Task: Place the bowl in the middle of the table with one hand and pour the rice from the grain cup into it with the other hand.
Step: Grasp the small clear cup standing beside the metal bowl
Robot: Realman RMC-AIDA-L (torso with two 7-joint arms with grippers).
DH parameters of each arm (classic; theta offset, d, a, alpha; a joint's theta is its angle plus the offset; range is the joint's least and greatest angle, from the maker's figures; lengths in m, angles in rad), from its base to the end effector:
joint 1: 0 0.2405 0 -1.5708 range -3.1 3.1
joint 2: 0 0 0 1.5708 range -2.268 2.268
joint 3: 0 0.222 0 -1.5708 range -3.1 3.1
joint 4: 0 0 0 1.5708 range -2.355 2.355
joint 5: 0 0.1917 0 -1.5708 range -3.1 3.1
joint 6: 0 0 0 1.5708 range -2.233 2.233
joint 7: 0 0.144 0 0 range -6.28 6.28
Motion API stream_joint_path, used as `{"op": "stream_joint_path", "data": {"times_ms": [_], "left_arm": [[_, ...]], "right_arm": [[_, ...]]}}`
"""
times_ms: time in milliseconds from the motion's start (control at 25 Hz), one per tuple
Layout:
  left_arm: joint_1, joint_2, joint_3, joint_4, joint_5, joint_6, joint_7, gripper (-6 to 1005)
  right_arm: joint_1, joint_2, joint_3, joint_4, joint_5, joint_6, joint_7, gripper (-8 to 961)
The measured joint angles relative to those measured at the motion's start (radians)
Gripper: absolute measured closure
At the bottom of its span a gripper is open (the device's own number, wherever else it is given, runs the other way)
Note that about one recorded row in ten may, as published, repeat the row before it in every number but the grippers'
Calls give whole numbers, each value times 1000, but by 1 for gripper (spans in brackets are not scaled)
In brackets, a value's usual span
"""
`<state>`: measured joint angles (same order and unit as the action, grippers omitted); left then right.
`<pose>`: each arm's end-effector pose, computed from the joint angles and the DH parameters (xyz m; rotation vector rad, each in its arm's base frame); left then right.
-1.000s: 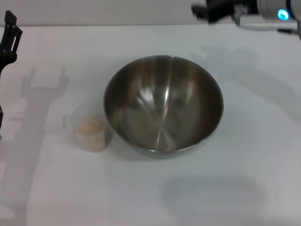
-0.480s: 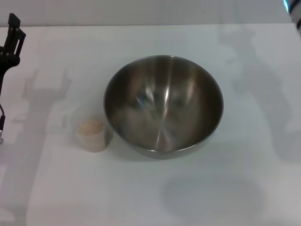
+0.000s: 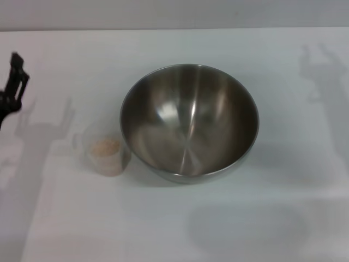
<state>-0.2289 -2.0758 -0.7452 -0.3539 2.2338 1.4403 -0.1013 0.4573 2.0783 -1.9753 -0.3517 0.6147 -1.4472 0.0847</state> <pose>-0.2710 0.2562 0.0192 -1.4606 -0.4580 -0.9288 0.2105 0.3259 0.0603 -1.3722 0.1877 1.0763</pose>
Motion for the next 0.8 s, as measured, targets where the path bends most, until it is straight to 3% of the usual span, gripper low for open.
{"op": "stream_joint_path", "data": {"times_ms": [160,440,800], "left_arm": [[46,-1,75,40,0,14,6,185],[148,3,172,55,-1,43,0,186],[190,3,315,70,0,56,2,185]], "right_arm": [[10,-1,3,101,5,-12,34,582],[23,-5,13,141,5,9,26,577],[67,-16,43,168,5,46,10,571]]}}
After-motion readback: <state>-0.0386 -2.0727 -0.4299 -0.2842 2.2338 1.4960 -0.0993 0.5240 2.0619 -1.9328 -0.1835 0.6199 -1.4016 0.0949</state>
